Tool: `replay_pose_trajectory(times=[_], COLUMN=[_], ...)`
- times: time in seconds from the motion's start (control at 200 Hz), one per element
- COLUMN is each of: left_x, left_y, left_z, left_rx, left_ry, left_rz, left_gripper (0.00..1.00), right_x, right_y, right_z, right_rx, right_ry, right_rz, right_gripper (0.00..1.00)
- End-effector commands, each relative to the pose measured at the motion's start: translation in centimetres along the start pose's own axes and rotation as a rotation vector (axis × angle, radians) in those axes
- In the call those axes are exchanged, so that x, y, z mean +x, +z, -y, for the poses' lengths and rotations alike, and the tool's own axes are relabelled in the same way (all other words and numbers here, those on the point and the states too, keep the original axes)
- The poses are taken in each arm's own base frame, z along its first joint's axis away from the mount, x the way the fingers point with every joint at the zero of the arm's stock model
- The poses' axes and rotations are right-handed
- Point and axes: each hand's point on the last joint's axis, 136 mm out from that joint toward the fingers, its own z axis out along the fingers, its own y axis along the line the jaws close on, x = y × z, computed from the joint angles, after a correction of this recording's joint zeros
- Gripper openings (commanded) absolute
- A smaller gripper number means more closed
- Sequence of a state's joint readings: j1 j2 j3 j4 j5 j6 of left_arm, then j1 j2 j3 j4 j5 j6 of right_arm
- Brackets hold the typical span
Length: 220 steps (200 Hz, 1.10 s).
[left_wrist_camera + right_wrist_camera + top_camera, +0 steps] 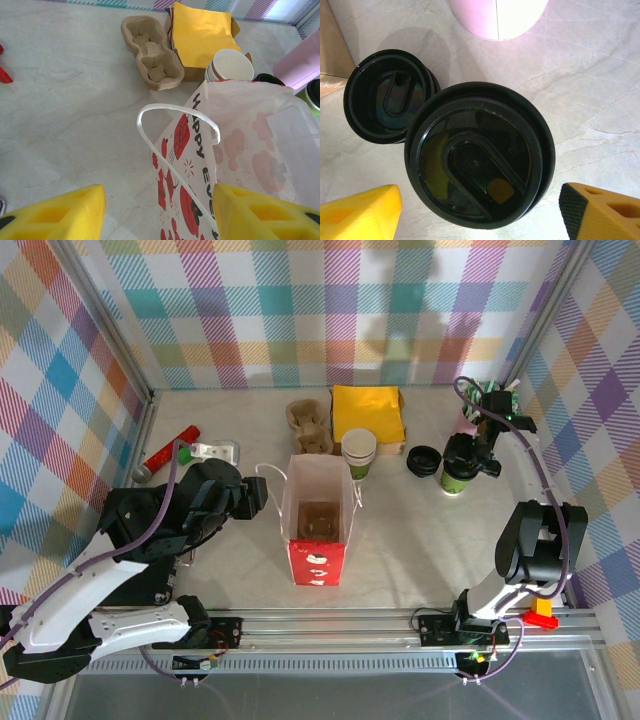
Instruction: Pack the takeout coffee
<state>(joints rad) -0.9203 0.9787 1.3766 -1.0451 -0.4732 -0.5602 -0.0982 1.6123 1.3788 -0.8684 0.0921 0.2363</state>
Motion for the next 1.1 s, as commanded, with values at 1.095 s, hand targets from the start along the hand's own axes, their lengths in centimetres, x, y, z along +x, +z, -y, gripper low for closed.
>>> replay_pose_trajectory(times=[1.095], left_x=[0.1], left_y=[0.4], left_z=[-0.5], left_rx=[-0.020], left_ry=[0.002], left_rz=[0.008], left_gripper=[0.60], right_x=[0.6], right_y=[2.1], right_z=[0.4], right_rx=[0.055], right_ry=[-0.028], right_rz=[-0.109], right_gripper=[0.77])
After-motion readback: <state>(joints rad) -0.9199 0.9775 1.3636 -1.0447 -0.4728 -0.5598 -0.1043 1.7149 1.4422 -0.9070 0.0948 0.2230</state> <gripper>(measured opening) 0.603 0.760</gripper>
